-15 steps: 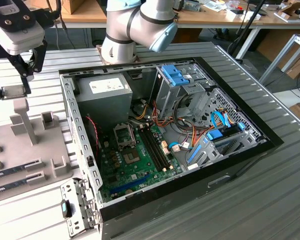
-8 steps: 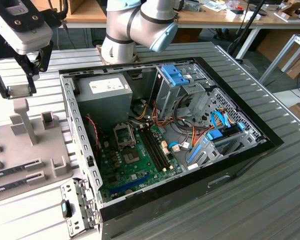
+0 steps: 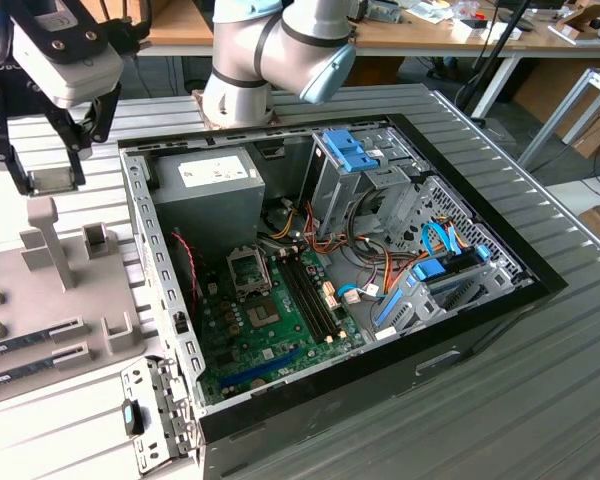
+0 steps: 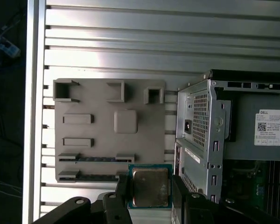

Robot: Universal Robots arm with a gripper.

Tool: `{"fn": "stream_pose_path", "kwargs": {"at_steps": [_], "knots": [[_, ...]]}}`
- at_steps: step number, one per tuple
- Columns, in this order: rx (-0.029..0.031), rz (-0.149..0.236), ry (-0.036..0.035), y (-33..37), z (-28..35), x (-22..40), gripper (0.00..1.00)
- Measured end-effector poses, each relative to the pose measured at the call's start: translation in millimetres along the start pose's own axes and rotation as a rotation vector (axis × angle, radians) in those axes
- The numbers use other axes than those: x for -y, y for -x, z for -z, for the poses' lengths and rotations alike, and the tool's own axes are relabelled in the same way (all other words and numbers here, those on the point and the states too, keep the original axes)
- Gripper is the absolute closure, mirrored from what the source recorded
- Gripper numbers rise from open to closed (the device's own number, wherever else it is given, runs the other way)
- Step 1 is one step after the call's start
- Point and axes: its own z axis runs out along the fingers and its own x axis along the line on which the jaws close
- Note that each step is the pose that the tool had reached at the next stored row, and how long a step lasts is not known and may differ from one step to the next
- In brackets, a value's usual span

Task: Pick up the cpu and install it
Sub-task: 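Pick up the cpu and move it towards the insertion slot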

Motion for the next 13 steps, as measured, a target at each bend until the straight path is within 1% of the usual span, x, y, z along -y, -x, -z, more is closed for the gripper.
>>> {"fn": "stream_pose_path", "kwargs": {"at_steps": [5, 6, 13], "knots": [[0.0000, 0.000, 0.0000, 7.9, -0.2, 0.3, 0.53], [0.0000, 0.000, 0.0000, 10.6, -0.2, 0.4, 0.53], [-0.0001, 0.000, 0.0000, 20.2, -0.4, 0.8, 0.53]]}}
